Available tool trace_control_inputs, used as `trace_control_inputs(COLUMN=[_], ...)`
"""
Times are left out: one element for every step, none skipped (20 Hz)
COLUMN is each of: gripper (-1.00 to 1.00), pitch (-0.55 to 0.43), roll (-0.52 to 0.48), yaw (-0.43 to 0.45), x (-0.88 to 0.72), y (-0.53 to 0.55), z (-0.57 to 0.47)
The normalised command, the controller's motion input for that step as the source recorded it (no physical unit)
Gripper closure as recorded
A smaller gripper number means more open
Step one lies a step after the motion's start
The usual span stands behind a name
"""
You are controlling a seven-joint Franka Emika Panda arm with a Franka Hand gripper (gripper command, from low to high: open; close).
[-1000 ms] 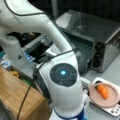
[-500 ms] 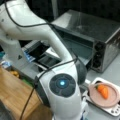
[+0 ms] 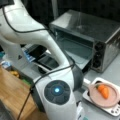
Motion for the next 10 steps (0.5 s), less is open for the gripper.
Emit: trace_control_inputs(gripper=[-1.00,-1.00,-1.00,-1.00,-1.00,-1.00,-1.00,-1.00,-1.00,-1.00], pitch=[-0.005,-0.005,-0.001,0.002,0.004,0.004,0.000,-0.001,-0.001,-0.001], roll=[0.206,0.189,0.171,0.153,0.149,0.142,0.132,0.125,0.122,0.116], yaw=[0.013,0.004,-0.010,-0.027,-0.032,-0.044,-0.060,-0.069,-0.073,-0.078], x=[0.22,0.21,0.20,0.19,0.18,0.17,0.18,0.18,0.18,0.18], y=[-0.15,-0.13,-0.11,-0.07,-0.04,-0.01,0.02,0.04,0.04,0.05], z=[-0.08,-0.07,-0.03,-0.03,0.00,0.01,0.01,0.01,0.00,0.00])
